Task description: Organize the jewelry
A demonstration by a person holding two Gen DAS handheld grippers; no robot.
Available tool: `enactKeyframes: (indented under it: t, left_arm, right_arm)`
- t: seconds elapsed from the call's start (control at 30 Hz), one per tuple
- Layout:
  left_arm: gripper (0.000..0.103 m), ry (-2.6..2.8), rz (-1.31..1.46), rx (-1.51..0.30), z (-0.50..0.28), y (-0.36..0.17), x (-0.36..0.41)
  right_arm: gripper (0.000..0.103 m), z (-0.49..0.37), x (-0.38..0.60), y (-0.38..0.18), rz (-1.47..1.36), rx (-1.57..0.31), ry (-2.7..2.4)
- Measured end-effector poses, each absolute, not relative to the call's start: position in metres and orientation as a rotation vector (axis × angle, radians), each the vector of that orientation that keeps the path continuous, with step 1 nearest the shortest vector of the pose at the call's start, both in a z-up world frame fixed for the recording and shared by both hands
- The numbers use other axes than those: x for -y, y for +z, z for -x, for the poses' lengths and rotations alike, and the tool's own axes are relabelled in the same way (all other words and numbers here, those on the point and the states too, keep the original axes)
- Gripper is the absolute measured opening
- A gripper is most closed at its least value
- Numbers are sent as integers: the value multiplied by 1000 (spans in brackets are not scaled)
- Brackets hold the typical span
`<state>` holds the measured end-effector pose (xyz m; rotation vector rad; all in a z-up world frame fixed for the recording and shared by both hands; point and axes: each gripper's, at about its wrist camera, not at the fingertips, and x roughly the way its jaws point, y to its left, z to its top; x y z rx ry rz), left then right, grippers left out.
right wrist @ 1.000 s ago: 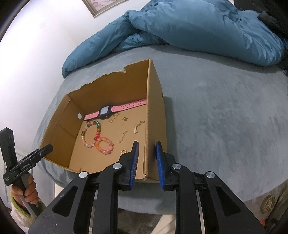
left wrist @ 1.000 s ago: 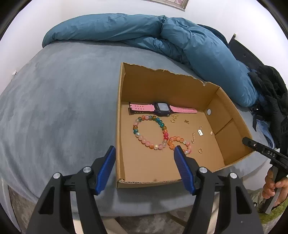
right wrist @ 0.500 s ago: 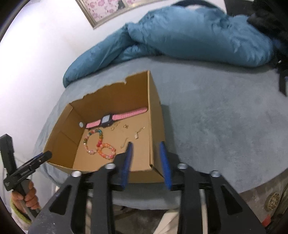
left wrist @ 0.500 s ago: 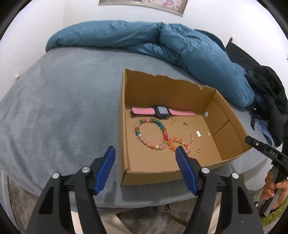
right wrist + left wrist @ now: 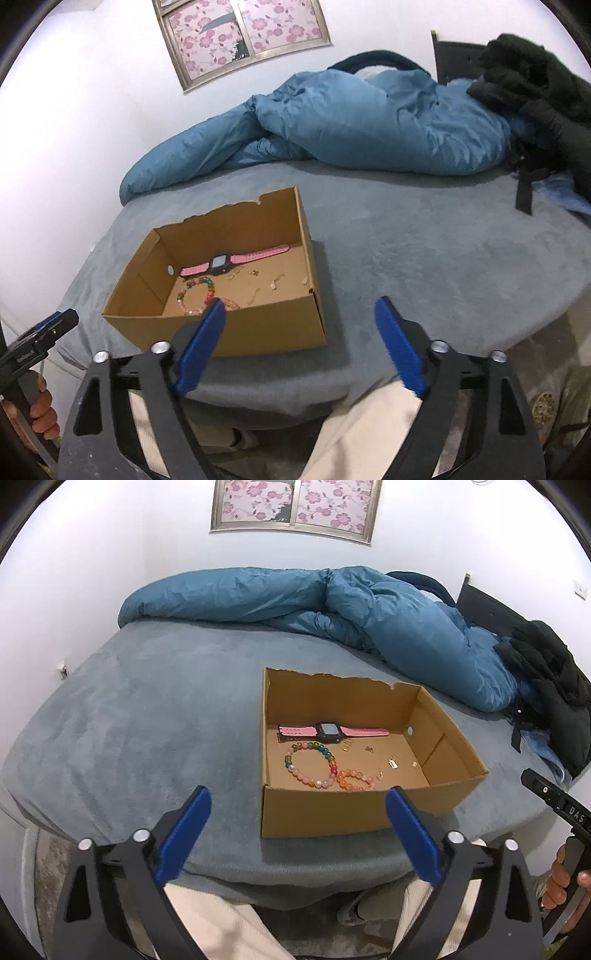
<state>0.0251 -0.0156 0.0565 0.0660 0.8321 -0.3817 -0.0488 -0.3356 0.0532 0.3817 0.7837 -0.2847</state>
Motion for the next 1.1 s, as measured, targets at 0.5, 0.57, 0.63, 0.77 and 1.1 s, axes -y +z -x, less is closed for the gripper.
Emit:
enactKeyframes:
  t: [0.5, 0.57, 0.63, 0.77, 1.1]
  left_arm:
    - [97, -323, -131, -759, 8, 96, 28]
    - [97, -307, -134, -766, 8, 97, 29]
    - [97, -291, -133, -762, 8, 99, 28]
    - [97, -240, -169, -753, 4, 99, 28]
    - [97, -187, -221, -875, -17, 77, 28]
  right_arm:
    - [95, 61, 291, 105, -166, -717, -360]
    - [95, 59, 290, 107, -156, -719, -372]
    - [95, 57, 289, 107, -152, -721, -374]
    - [95, 50, 289, 108, -118, -733, -406]
    - [95, 38, 292, 96, -273, -828, -362]
